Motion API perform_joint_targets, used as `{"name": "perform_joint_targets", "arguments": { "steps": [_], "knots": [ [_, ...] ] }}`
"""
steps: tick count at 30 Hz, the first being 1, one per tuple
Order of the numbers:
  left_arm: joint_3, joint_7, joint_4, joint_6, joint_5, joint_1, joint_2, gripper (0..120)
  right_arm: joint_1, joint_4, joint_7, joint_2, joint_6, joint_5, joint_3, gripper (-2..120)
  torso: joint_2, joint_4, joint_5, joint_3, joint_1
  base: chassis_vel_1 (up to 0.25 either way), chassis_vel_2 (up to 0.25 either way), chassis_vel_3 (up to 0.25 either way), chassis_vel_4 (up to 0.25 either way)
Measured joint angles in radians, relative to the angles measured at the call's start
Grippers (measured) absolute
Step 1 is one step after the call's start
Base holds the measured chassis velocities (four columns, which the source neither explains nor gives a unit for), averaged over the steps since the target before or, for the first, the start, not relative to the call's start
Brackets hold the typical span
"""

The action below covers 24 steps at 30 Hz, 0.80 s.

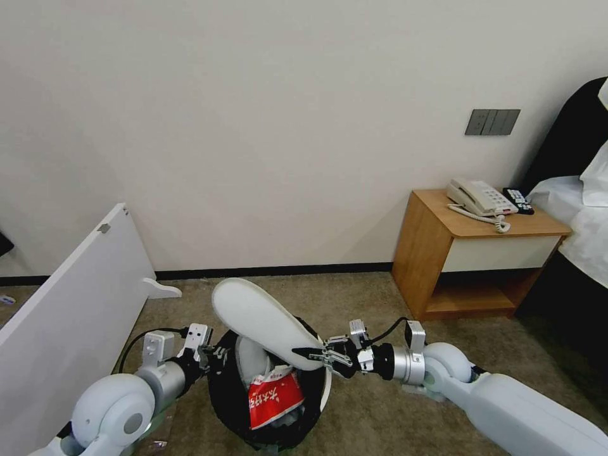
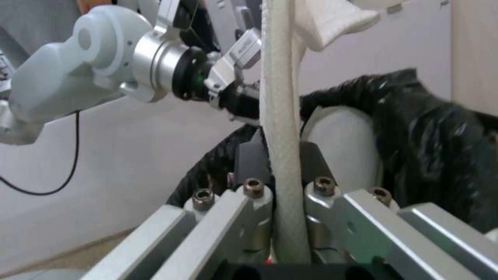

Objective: Pick up the trash bin, then pick up the garbage from the floor and place it into the trash bin.

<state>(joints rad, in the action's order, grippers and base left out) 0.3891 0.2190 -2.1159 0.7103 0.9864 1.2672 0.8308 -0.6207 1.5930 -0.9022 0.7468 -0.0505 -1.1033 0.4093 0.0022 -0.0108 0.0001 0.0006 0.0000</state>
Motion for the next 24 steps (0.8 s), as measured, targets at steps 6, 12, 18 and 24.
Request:
{"name": "perform_joint_targets", "arguments": {
  "steps": [6,12,18,24],
  "knots": [
    [-0.013,0.006,-0.005,0.001,0.004,-0.008,0.01,2,-0.009,0.005,-0.003,-0.001,0.001,0.019,0.023,1,0.0,-0.0001,0.0,0.0,0.0,0.0,0.0,0.0,0.0],
    [-0.024,0.016,-0.016,0.007,0.014,-0.003,0.013,2,-0.006,-0.009,0.016,0.015,-0.002,0.037,0.034,1,0.0,0.0001,0.0,0.0,0.0,0.0,0.0,0.0,0.0],
    [-0.027,0.021,-0.026,0.008,0.03,0.007,0.012,2,-0.006,-0.018,0.032,0.025,-0.005,0.042,0.034,19,0.0,0.0002,-0.0001,0.0,0.0,0.0,0.0,0.0,0.0],
    [-0.029,0.026,-0.031,0.01,0.042,0.014,0.009,2,-0.004,-0.028,0.032,0.032,-0.008,0.046,0.036,42,0.0,0.0001,0.0,0.0,0.0,0.0,0.0,0.0,0.0]
  ]
}}
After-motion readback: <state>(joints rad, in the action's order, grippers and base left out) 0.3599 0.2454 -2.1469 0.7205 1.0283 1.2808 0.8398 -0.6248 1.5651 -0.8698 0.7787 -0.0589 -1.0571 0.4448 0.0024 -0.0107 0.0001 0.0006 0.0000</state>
